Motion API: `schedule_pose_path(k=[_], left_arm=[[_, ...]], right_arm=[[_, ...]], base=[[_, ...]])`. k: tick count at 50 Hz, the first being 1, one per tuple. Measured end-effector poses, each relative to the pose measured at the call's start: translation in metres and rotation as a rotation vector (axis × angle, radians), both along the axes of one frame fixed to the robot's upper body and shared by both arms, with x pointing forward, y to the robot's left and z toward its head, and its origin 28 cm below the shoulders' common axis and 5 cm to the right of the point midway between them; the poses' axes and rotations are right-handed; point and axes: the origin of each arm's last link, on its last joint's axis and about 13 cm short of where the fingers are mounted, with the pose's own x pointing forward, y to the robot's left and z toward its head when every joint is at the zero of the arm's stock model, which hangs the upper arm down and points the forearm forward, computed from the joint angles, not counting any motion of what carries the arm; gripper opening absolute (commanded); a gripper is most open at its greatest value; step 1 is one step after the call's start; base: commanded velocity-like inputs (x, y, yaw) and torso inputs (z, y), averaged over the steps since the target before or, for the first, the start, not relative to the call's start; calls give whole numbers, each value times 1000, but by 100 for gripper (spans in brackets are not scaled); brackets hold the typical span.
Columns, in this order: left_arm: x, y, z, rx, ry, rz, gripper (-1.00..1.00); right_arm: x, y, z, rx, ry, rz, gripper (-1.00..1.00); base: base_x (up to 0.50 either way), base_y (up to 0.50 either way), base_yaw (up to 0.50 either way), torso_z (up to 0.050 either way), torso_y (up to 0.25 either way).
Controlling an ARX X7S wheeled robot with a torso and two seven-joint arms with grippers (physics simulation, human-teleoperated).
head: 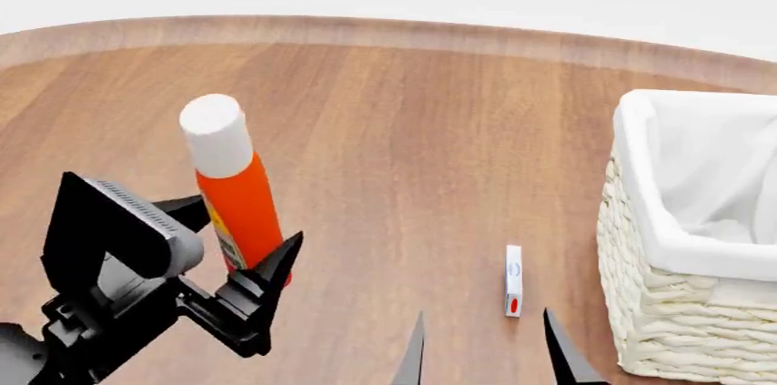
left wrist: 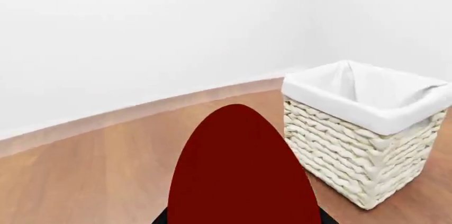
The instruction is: Pick up the ketchup, and put it in the basket.
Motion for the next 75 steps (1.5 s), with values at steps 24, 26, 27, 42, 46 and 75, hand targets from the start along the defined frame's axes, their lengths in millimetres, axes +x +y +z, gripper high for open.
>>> schedule_pose_path(k=[24, 26, 27, 42, 46, 75], left_arm=[[83, -15, 35, 124, 86, -355, -100], [88, -16, 37, 144, 97, -381, -100], [90, -17, 38, 152, 102, -393, -100], [107, -23, 47, 252, 144, -543, -100], [110, -23, 46, 259, 155, -563, -100], [118, -23, 39, 261, 197, -618, -100]], right_arm=[[3, 1, -5, 0, 15, 7, 100], [3, 1, -6, -1, 17, 8, 100], [3, 1, -6, -1, 18, 8, 100], [2, 0, -3, -9, 20, 0, 100], [0, 0, 3, -1, 33, -3, 100], [-46, 10, 85, 31, -1, 225, 100]], base=[[0, 0, 0, 0, 0], [0, 0, 0, 0, 0], [0, 0, 0, 0, 0], [0, 0, 0, 0, 1], [0, 0, 0, 0, 0], [0, 0, 0, 0, 0]])
